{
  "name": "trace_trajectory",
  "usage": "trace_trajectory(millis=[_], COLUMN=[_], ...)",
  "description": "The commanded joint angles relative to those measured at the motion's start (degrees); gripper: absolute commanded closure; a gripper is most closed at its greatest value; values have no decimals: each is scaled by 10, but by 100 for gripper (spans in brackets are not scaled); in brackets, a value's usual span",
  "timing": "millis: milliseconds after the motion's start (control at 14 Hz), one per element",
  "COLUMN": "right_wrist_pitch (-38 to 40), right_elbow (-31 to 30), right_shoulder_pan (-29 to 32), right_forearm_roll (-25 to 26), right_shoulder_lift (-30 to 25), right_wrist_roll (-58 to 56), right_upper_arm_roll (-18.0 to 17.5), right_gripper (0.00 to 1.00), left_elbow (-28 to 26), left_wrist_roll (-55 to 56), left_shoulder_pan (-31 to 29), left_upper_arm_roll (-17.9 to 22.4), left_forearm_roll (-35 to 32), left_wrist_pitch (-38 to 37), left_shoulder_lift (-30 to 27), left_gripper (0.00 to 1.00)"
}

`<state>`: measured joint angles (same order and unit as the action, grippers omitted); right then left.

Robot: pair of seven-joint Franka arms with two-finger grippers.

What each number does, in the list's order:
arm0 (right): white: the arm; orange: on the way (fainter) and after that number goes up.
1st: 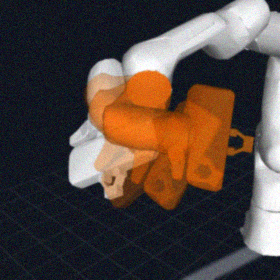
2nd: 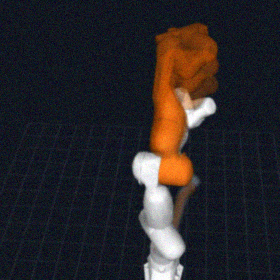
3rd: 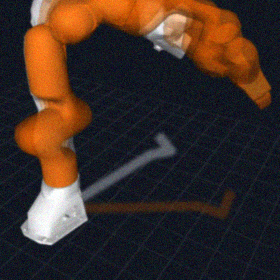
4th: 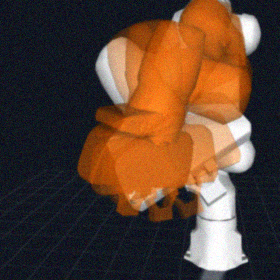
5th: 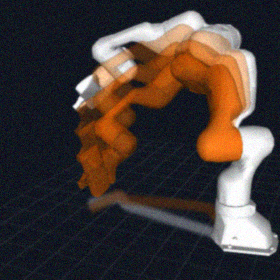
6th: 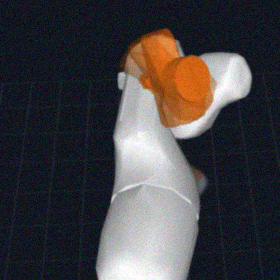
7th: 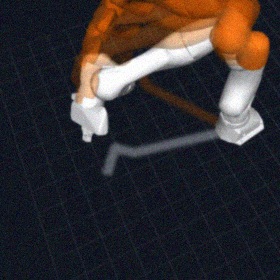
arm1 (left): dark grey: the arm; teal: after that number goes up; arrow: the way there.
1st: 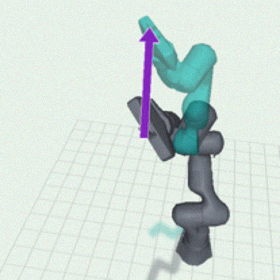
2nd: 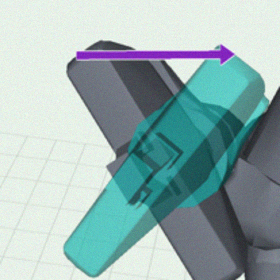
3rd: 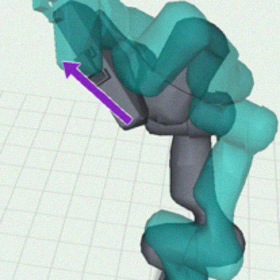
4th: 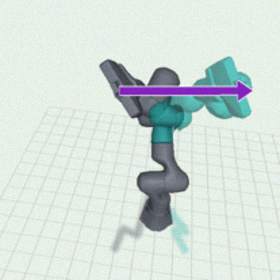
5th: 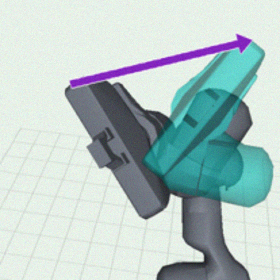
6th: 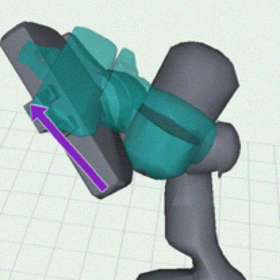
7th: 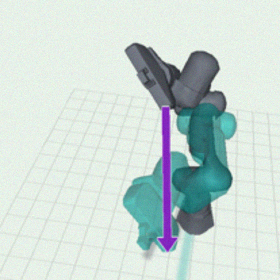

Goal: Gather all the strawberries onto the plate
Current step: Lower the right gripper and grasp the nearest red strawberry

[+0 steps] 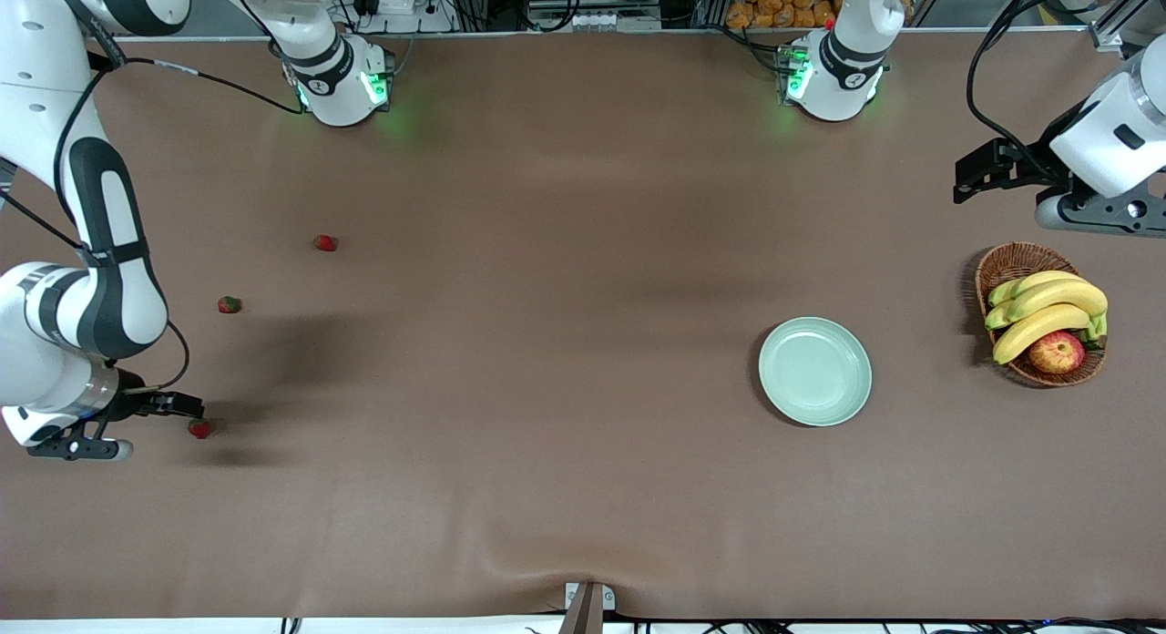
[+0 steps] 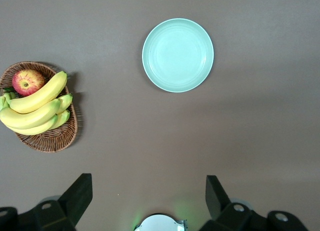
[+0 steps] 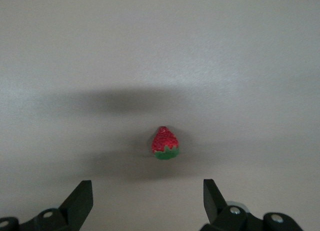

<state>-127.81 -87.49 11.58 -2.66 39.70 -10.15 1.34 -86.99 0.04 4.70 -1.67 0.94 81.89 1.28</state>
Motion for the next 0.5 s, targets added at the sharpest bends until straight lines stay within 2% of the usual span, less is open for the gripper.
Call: trace_trajectory(millis=[0,143,429], right_wrist_pitch=[-2,-24,-53], right_elbow=[18,18,32], right_shoulder_pan=[11,12,12], right_forearm_roll=[-21,-20,-16], right_shoulder_lift=[25,33,56], right_wrist_roll=[-13,-18,-42], right_upper_arm_roll=[-8,-7,-7], right_gripper=[10,10,19], left_elbow=[6,6,6], left_wrist_roll=[-1,-1,0], left_shoulder_pan=[-2,-2,-2], left_upper_arm_roll=[-2,-2,-2], left_forearm_roll=[5,5,5], left_wrist_pitch=[-2,0,2], left_shoulder_lift=[0,1,0], left_gripper=[0,0,0])
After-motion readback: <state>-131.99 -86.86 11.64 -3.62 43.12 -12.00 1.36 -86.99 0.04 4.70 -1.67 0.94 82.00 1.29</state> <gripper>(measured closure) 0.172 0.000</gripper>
